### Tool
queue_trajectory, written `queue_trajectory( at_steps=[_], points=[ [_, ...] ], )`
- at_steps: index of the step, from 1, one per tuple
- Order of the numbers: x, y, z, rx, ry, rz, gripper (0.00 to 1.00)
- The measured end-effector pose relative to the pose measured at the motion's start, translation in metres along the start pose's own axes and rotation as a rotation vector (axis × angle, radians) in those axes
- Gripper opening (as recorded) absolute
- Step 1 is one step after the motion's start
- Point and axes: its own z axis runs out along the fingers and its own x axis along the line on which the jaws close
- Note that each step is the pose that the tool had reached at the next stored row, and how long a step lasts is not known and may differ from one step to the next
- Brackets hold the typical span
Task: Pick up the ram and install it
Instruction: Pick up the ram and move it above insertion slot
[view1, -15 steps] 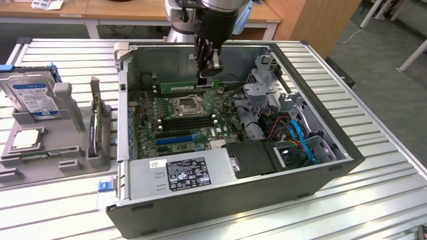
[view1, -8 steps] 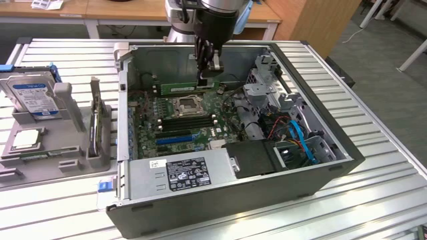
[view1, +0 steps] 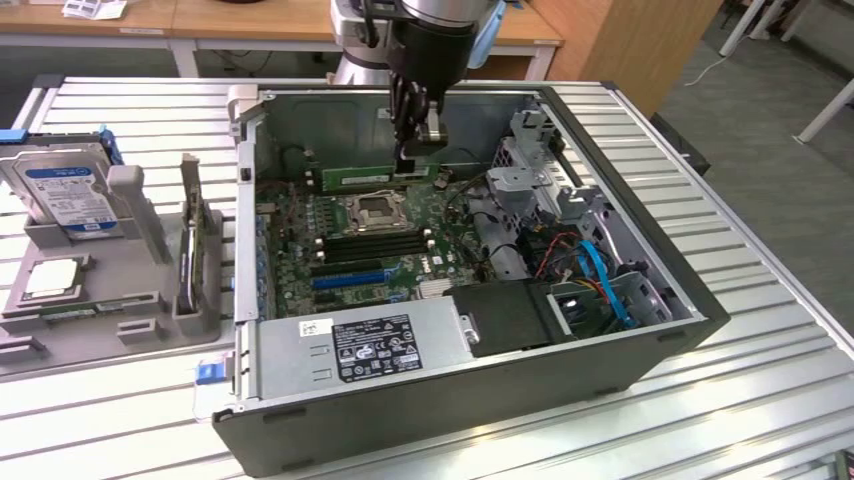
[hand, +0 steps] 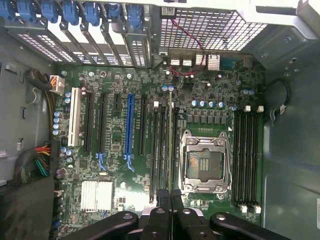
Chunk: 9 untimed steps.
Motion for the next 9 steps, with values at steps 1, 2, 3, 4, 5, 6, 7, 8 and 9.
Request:
queue_trajectory(
  at_steps=[1,2,3,4,5,6,7,8,9],
  points=[
    [0.0001,0.0000,0.0002,0.0000,0.0001,0.000,0.11],
    [0.0001,0.0000,0.0006,0.0000,0.0000,0.000,0.11],
    [0.0001,0.0000,0.0012,0.0000,-0.0001,0.000,0.11],
    [0.0001,-0.0001,0.0017,0.0000,0.0000,0.000,0.11],
    [0.0001,-0.0001,0.0022,0.0000,0.0000,0.000,0.11],
    [0.0001,-0.0001,0.0026,0.0000,0.0001,0.000,0.11],
    [0.0002,-0.0002,0.0027,-0.0001,0.0002,0.000,0.11],
    [0.0002,-0.0001,0.0027,-0.0001,0.0002,0.000,0.11],
    [0.0002,-0.0002,0.0028,0.0000,0.0000,0.000,0.11]
  ],
)
